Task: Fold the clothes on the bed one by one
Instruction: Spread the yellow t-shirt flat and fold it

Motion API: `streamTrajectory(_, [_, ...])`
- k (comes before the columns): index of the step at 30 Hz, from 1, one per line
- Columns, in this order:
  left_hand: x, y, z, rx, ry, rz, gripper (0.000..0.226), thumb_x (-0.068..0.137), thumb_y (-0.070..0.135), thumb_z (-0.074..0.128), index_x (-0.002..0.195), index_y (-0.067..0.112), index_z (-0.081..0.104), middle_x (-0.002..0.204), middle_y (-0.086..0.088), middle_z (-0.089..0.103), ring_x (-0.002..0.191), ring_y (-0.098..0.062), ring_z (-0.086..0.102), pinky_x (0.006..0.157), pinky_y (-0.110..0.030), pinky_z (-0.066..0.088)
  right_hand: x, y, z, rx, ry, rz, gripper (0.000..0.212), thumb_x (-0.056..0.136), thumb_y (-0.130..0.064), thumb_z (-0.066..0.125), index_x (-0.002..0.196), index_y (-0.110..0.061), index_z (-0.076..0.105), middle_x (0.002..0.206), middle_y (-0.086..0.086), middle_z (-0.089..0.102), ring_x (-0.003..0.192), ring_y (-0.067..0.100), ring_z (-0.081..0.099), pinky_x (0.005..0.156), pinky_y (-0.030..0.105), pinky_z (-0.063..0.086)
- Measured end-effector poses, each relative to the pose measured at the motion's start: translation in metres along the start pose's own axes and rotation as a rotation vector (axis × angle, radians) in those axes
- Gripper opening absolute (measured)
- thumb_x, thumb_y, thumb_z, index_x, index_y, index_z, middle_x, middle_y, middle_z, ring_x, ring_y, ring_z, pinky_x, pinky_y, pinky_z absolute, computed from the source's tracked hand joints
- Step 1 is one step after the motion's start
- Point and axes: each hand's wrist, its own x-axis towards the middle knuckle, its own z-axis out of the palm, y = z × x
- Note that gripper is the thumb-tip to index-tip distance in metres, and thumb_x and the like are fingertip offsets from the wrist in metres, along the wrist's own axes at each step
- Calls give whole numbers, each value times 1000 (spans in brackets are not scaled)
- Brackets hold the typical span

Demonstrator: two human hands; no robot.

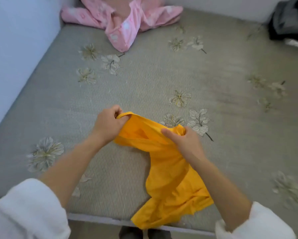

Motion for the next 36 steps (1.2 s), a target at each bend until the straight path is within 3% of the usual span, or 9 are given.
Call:
streamTrajectory(6, [-23,91,-47,-49,78,84,38,89,18,60,56,18,41,52,2,35,49,-12,32,49,-27,25,-57,-53,-58,-264,405,-370,36,76,-10,59,68,-28,29,64,-4,40,57,11,38,48,28,20])
streamTrajectory(11, [-19,149,-87,-131,264,114,23,83,14,55,62,9,46,57,-5,35,54,-17,37,51,-40,46,-76,-82,-138,-449,400,-239,15,71,0,52,70,-15,54,68,3,50,68,23,48,52,28,27])
streamTrajectory(16, [-23,188,-87,-208,174,63,7,92,18,48,94,13,51,78,-3,50,78,-26,56,67,-46,56,-105,-102,-194,-134,386,-235,21,81,-2,46,62,-10,43,61,7,33,61,20,33,56,30,24])
streamTrajectory(20, [-27,223,-74,-414,-54,-123,33,100,42,33,122,20,43,121,-8,53,113,-31,51,87,-49,47,-125,-117,-222,248,386,-182,11,90,-12,49,80,-10,53,78,11,44,78,26,45,71,38,42])
streamTrajectory(23, [-30,258,-61,-401,25,-56,55,101,51,25,142,15,35,141,-15,44,116,-28,45,93,-44,38,-135,-129,-249,370,403,-169,11,88,-22,56,78,-18,53,88,7,50,85,25,48,74,39,39])
streamTrajectory(27, [-31,310,-54,-109,150,134,59,101,51,21,105,7,61,96,-15,56,94,-22,40,74,-31,29,-142,-136,-306,263,472,-299,17,85,-21,60,68,-22,54,72,-2,54,63,11,50,59,27,43])
streamTrajectory(30, [-27,345,-52,39,37,282,53,90,61,37,63,16,45,64,-4,44,70,-25,45,58,-35,26,-141,-129,-357,337,529,-345,11,85,-22,62,75,-18,58,81,3,57,74,17,56,70,34,48])
streamTrajectory(33, [-26,376,-48,151,-151,375,51,81,66,50,75,16,60,73,-6,56,71,-21,52,65,-33,38,-138,-110,-400,223,320,-320,23,85,-31,68,90,-8,65,85,15,63,76,26,61,69,38,52])
streamTrajectory(36, [-27,397,-39,212,-270,371,49,74,68,54,94,25,69,92,1,67,85,-20,62,69,-30,46,-137,-91,-444,57,-44,-324,66,63,-62,77,105,-12,70,100,14,73,85,29,71,75,41,59])
